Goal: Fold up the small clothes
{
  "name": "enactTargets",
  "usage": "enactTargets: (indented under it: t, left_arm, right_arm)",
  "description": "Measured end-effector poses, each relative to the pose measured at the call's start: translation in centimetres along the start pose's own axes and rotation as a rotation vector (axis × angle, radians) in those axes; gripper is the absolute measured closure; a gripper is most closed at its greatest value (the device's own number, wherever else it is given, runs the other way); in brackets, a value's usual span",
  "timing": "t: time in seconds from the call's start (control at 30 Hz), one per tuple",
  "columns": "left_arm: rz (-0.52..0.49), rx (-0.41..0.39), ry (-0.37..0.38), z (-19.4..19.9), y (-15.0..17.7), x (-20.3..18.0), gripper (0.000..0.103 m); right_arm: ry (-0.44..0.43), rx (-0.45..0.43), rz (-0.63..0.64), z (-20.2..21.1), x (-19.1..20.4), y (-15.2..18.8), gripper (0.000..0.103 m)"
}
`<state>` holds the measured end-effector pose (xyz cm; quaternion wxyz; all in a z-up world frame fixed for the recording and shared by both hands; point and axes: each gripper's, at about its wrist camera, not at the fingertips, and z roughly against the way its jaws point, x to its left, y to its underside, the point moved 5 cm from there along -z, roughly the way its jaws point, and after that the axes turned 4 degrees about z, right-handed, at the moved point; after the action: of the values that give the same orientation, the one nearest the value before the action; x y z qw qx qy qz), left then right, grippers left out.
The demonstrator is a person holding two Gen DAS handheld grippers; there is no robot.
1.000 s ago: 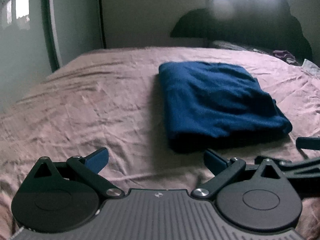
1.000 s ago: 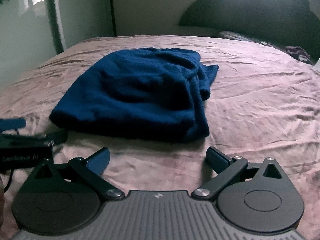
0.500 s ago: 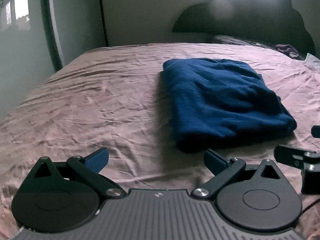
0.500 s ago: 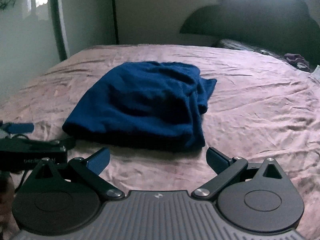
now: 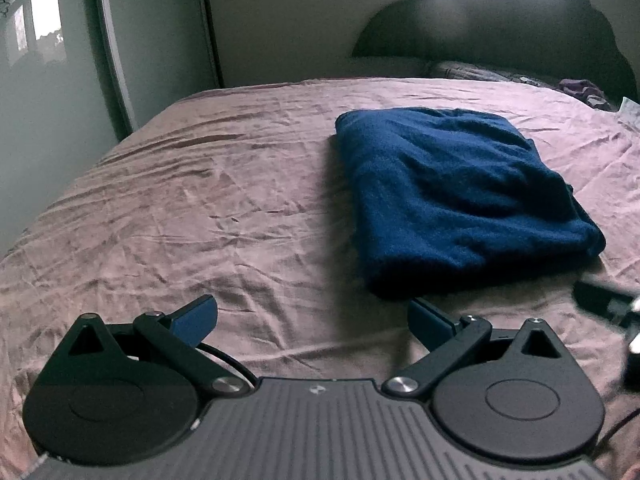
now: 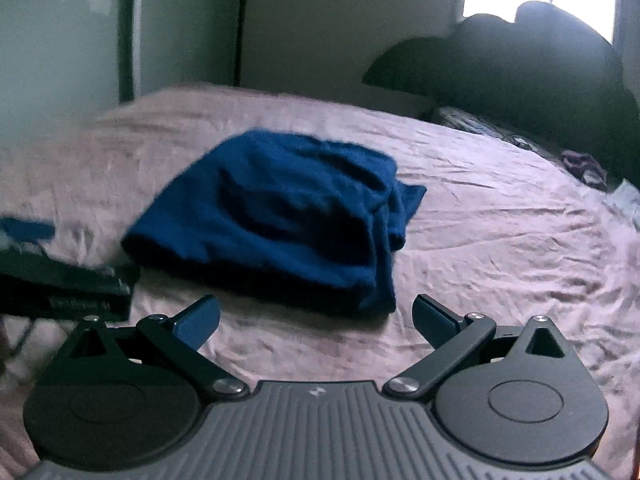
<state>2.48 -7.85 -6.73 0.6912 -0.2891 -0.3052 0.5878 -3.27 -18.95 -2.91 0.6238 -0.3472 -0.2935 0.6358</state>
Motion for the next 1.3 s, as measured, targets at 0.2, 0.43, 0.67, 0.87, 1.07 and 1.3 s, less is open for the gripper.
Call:
enactTargets:
  t: [0.2, 0.43, 0.67, 0.87, 1.07, 1.3]
  left_arm:
    - [-0.004, 0.009, 0.003, -0.1, 0.1, -0.2, 0.001]
    - [-0.013, 0.017, -0.001, -0.3, 0.2, -0.3, 0.001]
    - [-0.008, 0.026, -0.006, -0.5, 0.3, -0.2, 0.001]
    - [-0.01, 0.026, -0.004, -0.3, 0.3, -0.2, 0.001]
    - [-0.009, 0.031, -0.002, -0.4, 0.4, -0.3, 0.001]
    - [-0.006, 0.034, -0.002, -0.4, 0.4, -0.4, 0.001]
  right_arm:
    - [0.033, -0.076, -0.021, 1.1, -1.2, -0.8, 0.0]
    - [-0.055, -0.013, -0.073, 0.3, -1.0, -0.1, 0.0]
    - [-0.038, -0.037, -0.007, 0.6, -0.6, -0.1, 0.0]
    - [-0.099, -0.046, -0.026, 0.8, -0.5, 0.4, 0.0]
    - [-0.068, -0.059, -0.001, 0.9, -0.1, 0.3, 0.0]
    - [-0.056, -0.072, -0.034, 0.9, -0.7, 0.2, 0.0]
